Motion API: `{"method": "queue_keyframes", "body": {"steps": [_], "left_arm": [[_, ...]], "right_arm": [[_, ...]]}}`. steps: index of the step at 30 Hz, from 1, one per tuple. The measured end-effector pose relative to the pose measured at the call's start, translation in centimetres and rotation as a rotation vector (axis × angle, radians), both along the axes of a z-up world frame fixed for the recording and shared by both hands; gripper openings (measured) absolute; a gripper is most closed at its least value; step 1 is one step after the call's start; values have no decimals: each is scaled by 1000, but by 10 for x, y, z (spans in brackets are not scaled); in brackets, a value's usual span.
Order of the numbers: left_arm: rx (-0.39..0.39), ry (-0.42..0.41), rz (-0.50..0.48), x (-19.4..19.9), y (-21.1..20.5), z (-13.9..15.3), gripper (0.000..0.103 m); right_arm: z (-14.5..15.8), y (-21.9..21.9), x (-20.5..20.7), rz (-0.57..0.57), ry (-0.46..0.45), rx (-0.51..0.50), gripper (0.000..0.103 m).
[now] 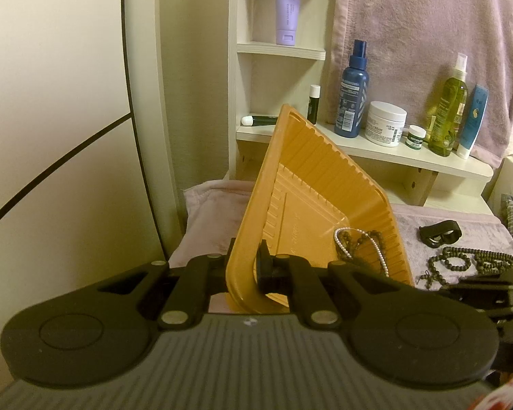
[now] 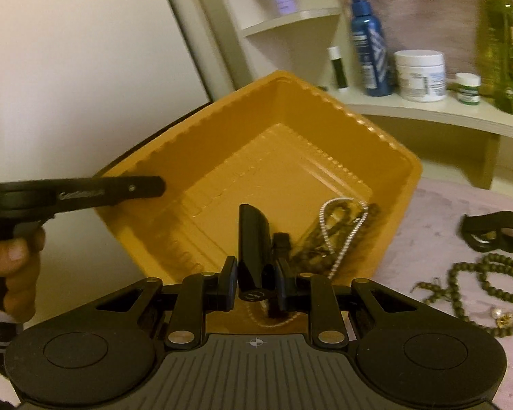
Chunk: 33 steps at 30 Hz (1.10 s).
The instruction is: Organize jewelry
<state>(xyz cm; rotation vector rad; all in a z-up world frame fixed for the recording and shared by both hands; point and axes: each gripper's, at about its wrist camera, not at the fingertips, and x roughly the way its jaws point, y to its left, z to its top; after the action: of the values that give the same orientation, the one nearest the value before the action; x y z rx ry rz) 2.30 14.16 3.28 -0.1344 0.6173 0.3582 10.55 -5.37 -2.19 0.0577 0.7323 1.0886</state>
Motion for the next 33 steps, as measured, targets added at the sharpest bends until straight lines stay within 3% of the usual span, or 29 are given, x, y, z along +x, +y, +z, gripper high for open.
{"method": "queue_keyframes", "body": {"steps": [3,5,8,15,23,33], "left_arm": [[-1,0,0,0,0,0,7],[0,1,1,1,0,0,7],[-1,-1,-1,0,0,1,7],[0,-5,0,-1,-1,0,7],[1,-5,0,-1,-1,-1,7],[6,-4,-2,-2,-1,1,7]], "right_arm": [[-3,4,0,18,8,-24,24],[-3,1,1,-11,0,-31,34],[-2,-13,3,-74,0,-10,36],[-15,-63,2,-312,-38,-77,36],[-30,-127,11,-573,14,-113,36],[-27,-112,26,-537,-99,-203,36]]}}
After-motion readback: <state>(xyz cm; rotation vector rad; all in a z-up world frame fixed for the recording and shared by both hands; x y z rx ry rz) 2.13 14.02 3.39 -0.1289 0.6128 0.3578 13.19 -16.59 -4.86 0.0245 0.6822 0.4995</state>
